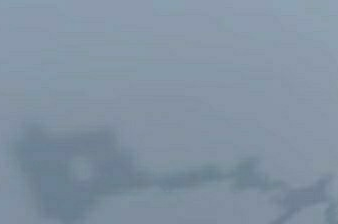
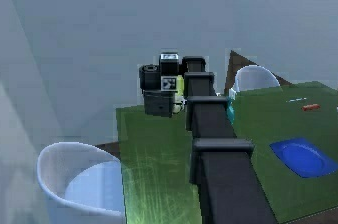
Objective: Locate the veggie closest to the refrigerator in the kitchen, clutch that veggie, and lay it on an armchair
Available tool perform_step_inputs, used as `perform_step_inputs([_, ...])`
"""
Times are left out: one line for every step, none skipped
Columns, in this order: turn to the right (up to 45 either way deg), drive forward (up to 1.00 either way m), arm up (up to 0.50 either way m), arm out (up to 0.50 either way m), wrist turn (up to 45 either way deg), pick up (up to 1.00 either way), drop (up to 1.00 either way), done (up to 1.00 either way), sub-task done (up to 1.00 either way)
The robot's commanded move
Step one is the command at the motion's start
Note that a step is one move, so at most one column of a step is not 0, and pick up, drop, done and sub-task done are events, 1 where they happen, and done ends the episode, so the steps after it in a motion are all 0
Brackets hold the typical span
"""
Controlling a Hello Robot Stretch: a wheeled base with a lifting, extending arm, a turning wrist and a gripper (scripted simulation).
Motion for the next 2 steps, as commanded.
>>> perform_step_inputs([0.0,0.00,0.00,0.00,-45.0,0.00,0.00,0.00,0.00])
perform_step_inputs([0.0,0.00,0.00,0.00,-45.0,0.00,0.00,0.00,0.00])
